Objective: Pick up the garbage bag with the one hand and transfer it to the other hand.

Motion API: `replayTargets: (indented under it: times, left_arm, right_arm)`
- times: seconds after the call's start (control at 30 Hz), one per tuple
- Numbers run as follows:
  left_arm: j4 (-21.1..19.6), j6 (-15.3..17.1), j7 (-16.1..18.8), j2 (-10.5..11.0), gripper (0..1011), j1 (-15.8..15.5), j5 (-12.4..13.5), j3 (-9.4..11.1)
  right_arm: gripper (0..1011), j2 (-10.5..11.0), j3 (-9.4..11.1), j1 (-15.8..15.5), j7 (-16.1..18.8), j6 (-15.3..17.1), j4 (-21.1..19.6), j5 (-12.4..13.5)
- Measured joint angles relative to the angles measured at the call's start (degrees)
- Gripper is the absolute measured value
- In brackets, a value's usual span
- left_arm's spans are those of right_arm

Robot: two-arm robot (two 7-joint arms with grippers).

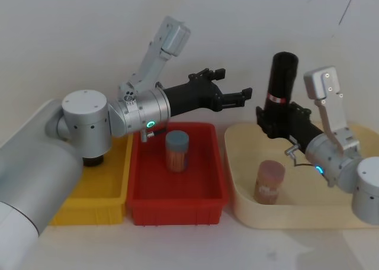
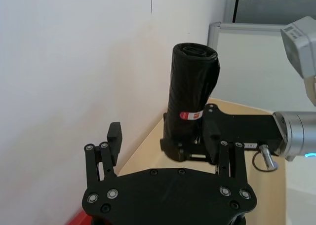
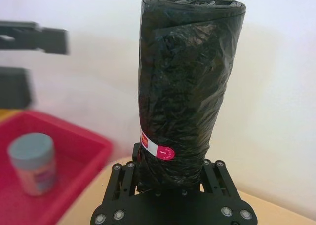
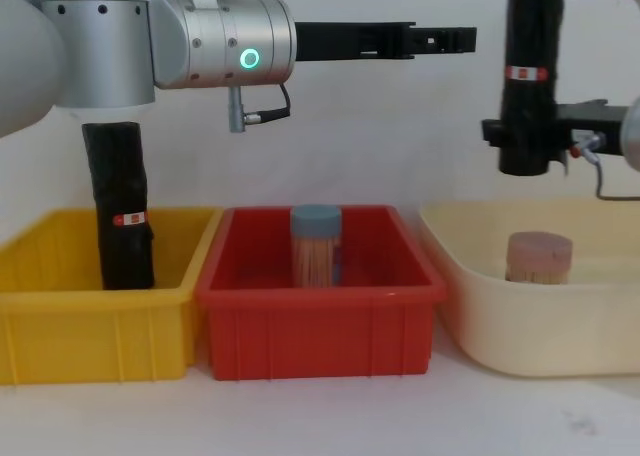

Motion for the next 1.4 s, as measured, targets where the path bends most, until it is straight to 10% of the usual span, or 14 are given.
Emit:
replayTargets:
  times: [0.63, 1.13, 1.4]
  left_arm:
    - [0.0, 0.0, 0.0, 0.0, 1002, 0.0, 0.0, 0.0]
    - [0.0, 0.0, 0.0, 0.0, 1001, 0.0, 0.0, 0.0]
    - [0.0, 0.0, 0.0, 0.0, 1001, 0.0, 0.0, 0.0]
  right_arm:
    - [562, 3.3, 2.1, -0.5, -1.9, 7.2, 0.3, -2.2]
    - [971, 4.4, 2.7, -1.0, -1.6, 10.5, -0.2, -2.7]
    - [1004, 4.6, 2.7, -1.1, -1.6, 11.1, -0.3, -2.8]
